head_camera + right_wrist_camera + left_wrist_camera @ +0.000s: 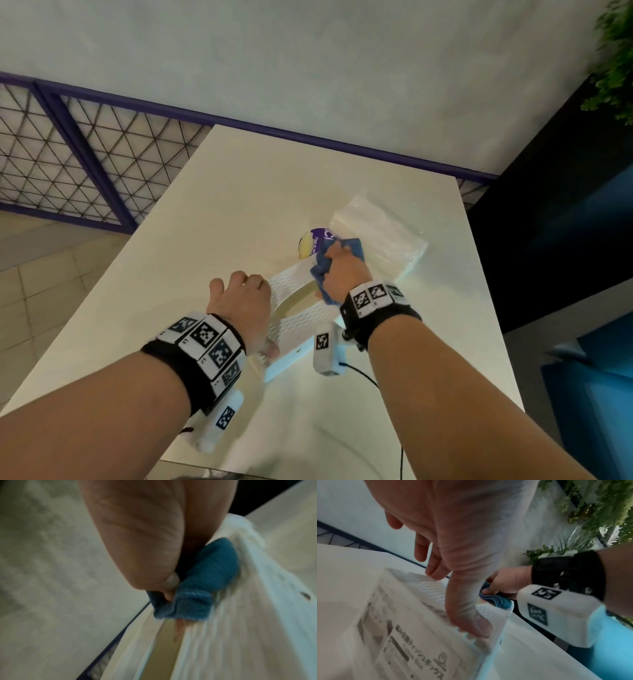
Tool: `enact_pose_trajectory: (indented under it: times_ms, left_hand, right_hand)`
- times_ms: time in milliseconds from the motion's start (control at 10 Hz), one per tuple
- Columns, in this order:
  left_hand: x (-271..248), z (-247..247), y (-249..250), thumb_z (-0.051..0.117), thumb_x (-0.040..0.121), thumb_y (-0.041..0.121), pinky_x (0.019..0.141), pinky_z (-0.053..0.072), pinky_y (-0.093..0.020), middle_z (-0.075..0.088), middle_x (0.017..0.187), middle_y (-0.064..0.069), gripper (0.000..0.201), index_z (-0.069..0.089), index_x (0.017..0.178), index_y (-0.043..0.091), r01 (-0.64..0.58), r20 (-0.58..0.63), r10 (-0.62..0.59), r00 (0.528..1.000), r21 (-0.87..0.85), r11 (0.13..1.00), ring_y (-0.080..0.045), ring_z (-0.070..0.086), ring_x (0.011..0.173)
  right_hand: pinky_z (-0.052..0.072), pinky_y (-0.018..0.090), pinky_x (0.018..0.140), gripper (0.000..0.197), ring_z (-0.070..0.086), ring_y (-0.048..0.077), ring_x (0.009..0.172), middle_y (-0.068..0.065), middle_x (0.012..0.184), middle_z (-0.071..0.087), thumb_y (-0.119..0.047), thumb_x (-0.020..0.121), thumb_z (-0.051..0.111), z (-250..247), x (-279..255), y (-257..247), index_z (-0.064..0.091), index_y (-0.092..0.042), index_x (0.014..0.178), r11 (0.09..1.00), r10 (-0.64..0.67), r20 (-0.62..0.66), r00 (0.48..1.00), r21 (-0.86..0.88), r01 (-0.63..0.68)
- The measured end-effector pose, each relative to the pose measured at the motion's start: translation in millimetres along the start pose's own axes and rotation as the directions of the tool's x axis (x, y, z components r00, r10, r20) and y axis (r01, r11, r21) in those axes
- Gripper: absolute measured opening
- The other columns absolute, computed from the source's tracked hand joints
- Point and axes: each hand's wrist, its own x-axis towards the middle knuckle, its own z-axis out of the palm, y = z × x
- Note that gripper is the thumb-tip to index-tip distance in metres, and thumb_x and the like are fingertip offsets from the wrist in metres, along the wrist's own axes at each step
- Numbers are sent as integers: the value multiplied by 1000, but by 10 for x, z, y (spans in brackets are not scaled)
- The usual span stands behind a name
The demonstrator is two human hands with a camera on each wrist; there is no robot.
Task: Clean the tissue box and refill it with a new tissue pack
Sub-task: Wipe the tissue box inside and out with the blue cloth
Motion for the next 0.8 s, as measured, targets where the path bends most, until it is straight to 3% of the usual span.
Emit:
enact_pose_trajectory:
  times_ms: [100,200,300,400,500,600,700,800]
  left_hand:
    - [22,-11,35,70,61,69,93,30,-43,43,127,1,91,42,129,14,-1,-2,1,1000,63,998,-24,35,119]
    - [26,-7,49,71,61,68,93,31,-43,44,127,1,92,42,130,14,-2,0,2,1000,86,996,-24,36,117]
    - [26,-3,10,72,59,68,94,30,-43,41,132,2,98,38,133,14,-25,19,24,1000,45,999,-23,35,119]
    - [44,-14,-51,71,59,70,97,30,-44,35,140,4,106,32,140,14,-42,17,42,999,3,999,-23,32,125]
    - [73,-38,-84,71,59,71,99,29,-45,31,145,6,111,26,144,14,-64,28,63,998,31,997,-23,29,129]
    - [89,-70,-121,74,60,66,100,28,-46,27,149,7,112,23,146,15,-89,39,88,995,51,995,-24,27,131]
    - [124,-96,-178,75,62,63,105,25,-49,15,157,6,113,17,150,22,-109,51,106,993,70,992,-26,20,136]
    - [142,-101,-200,76,58,64,103,25,-49,15,156,3,116,14,150,31,-74,55,70,996,68,995,-28,20,136]
  right_hand:
    - [47,39,91,40,56,35,112,15,124,57,-9,88,52,180,-96,-94,46,-10,128,986,-155,40,987,-63,157]
    - [46,30,83,43,58,30,114,12,125,59,-7,88,51,66,7,67,50,-13,130,983,-175,47,984,-43,177]
    - [41,21,70,40,57,30,116,14,129,56,-8,90,52,-105,103,200,50,-11,130,998,-39,-18,999,42,40]
    - [50,33,88,50,54,33,117,16,131,52,-13,83,62,-50,84,151,45,-10,130,999,-32,-56,998,-20,31]
    - [48,37,93,56,55,31,114,11,129,53,-16,79,67,72,-20,149,44,-14,130,992,-92,-10,996,-86,91]
    - [48,31,84,40,59,28,104,9,119,61,-7,82,58,-60,-103,268,55,-20,120,992,-117,24,993,41,116]
    - [43,24,68,35,58,22,82,7,99,63,3,81,50,-302,-85,418,57,-21,106,986,-43,-79,996,156,55]
    - [48,34,86,50,57,32,109,13,123,58,-1,85,50,-214,-85,474,45,-20,131,991,-31,-58,998,128,39]
